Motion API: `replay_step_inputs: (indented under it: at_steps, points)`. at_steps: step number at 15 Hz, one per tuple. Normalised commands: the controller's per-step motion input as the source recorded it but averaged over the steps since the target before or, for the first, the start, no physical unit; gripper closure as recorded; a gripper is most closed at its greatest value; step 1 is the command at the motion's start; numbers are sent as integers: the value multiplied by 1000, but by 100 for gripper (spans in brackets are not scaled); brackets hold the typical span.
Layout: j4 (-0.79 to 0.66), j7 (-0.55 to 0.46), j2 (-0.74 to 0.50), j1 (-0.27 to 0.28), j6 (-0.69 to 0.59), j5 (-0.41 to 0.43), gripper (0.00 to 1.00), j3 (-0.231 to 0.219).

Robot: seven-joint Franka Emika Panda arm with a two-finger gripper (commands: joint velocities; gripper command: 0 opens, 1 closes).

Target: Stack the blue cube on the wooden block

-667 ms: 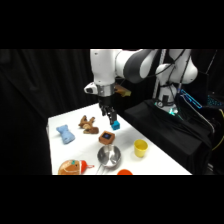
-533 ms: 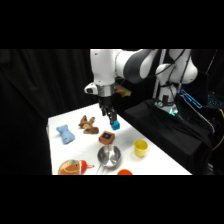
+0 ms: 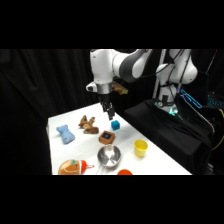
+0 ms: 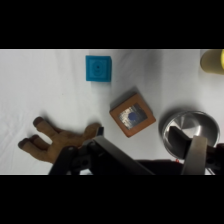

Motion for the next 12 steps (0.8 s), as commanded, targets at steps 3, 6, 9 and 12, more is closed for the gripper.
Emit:
replay_step_inputs:
  at_steps: [3, 6, 9, 12]
  points:
    - [-324, -337, -252, -156, 239, 155, 0, -97]
    - [-333, -462, -227, -135, 266, 253, 0, -77]
    - [-345, -489, -213, -88, 317, 293, 0, -39]
    - [-314, -285, -114, -50, 403, 139, 0, -22]
